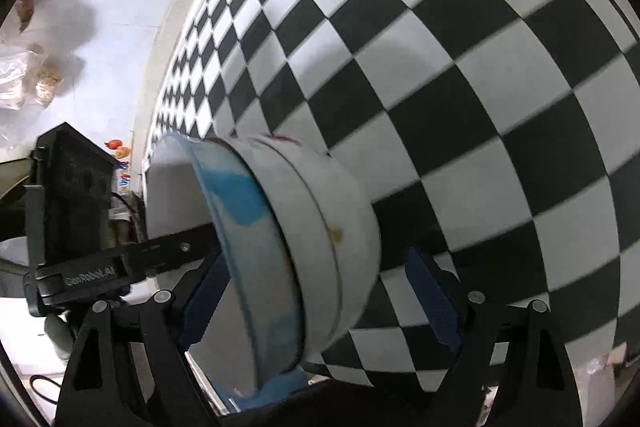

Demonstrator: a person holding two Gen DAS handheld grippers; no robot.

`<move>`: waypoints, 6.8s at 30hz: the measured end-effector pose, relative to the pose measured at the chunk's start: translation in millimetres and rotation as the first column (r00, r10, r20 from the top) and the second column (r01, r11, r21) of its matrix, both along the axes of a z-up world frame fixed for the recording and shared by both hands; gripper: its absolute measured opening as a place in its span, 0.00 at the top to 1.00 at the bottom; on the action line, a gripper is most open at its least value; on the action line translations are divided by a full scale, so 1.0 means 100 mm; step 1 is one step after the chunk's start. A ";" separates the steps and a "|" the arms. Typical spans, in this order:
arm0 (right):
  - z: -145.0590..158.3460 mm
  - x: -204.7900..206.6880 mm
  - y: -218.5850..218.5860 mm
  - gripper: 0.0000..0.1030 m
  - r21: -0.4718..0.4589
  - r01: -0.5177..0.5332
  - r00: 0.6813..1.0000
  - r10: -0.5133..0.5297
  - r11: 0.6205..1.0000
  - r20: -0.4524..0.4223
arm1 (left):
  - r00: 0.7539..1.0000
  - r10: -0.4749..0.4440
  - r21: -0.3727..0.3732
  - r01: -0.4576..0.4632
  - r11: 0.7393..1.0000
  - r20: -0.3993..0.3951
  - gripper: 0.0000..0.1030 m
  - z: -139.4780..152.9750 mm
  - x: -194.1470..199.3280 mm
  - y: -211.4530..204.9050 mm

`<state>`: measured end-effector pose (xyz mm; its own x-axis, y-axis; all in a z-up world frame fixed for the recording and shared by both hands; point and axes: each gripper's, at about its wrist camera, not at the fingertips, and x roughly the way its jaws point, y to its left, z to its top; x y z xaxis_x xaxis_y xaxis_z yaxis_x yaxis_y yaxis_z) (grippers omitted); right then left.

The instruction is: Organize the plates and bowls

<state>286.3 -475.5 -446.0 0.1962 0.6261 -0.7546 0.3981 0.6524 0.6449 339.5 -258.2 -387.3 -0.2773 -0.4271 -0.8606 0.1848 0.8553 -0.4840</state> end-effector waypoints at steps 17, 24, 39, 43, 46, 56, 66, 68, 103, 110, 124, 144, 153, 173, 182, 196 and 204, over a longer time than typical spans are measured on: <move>-0.05 0.08 -0.11 0.47 -0.023 -0.005 1.000 0.006 1.000 0.012 | 0.994 -0.068 0.001 0.068 0.998 0.085 0.63 0.02 -0.02 -0.11; 0.06 0.07 0.12 0.48 -0.029 -0.032 0.999 0.033 0.999 0.015 | 0.992 -0.068 0.029 0.066 0.997 0.102 0.63 0.10 -0.05 -0.02; 0.57 0.40 0.74 0.48 -0.019 -0.125 0.990 0.126 0.992 0.062 | 0.988 0.017 0.024 -0.021 1.000 0.151 0.63 0.60 0.04 0.55; 0.66 0.52 1.03 0.48 -0.011 -0.172 0.983 0.173 0.985 0.066 | 0.987 0.051 0.037 -0.057 0.998 0.150 0.63 0.69 0.05 0.81; 0.68 0.62 1.29 0.48 0.004 -0.215 0.975 0.214 0.977 0.066 | 0.984 0.082 0.052 -0.091 0.995 0.158 0.63 0.74 0.04 1.03; 0.66 0.90 2.15 0.48 0.024 -0.355 0.933 0.353 0.935 0.067 | 0.961 0.213 0.069 -0.227 0.971 0.174 0.63 0.79 0.32 1.81; 0.50 1.01 2.63 0.48 0.038 -0.452 0.891 0.451 0.891 0.047 | 0.943 0.291 0.093 -0.308 0.947 0.162 0.62 0.69 0.35 2.23; 0.48 1.01 2.67 0.48 0.035 -0.464 0.886 0.462 0.885 0.045 | 0.941 0.301 0.095 -0.318 0.943 0.157 0.62 0.66 0.34 2.27; 0.22 1.03 2.91 0.49 0.036 -0.510 0.860 0.511 0.859 -0.010 | 0.935 0.332 0.154 -0.349 0.924 0.123 0.62 0.37 0.30 2.48; 0.25 0.99 2.93 0.48 0.003 -0.510 0.860 0.510 0.860 0.003 | 0.927 0.328 0.197 -0.361 0.912 0.179 0.62 0.45 0.24 2.50; 1.08 0.77 2.78 0.23 -0.369 -0.432 0.864 0.495 0.823 0.091 | 0.849 0.317 0.238 -0.442 0.865 0.423 0.53 0.94 -0.18 2.68; 2.79 -0.73 3.03 0.08 -0.717 -0.039 0.835 0.417 0.696 0.360 | 0.602 0.169 0.179 -0.474 0.862 0.780 0.01 2.29 -1.32 2.75; 3.35 -1.32 2.97 0.08 -0.723 0.046 0.793 0.415 0.689 0.446 | 0.531 0.137 0.151 -0.463 0.874 0.836 0.01 2.76 -1.95 2.65; 4.35 -2.88 2.86 0.08 -0.722 0.201 0.696 0.422 0.662 0.580 | 0.381 0.149 0.076 -0.516 0.853 0.912 0.01 3.44 -3.31 2.62; 4.43 -3.23 2.84 0.08 -0.722 0.197 0.694 0.426 0.663 0.580 | 0.367 0.185 0.046 -0.539 0.841 0.912 0.01 3.53 -3.65 2.67; 4.42 -3.34 2.71 0.07 -0.726 0.189 0.693 0.434 0.661 0.576 | 0.354 0.177 0.045 -0.538 0.842 0.918 0.01 3.56 -3.87 2.58; 4.45 -3.37 2.65 0.07 -0.723 0.200 0.697 0.423 0.661 0.579 | 0.345 0.166 0.046 -0.530 0.847 0.924 0.01 3.62 -3.88 2.55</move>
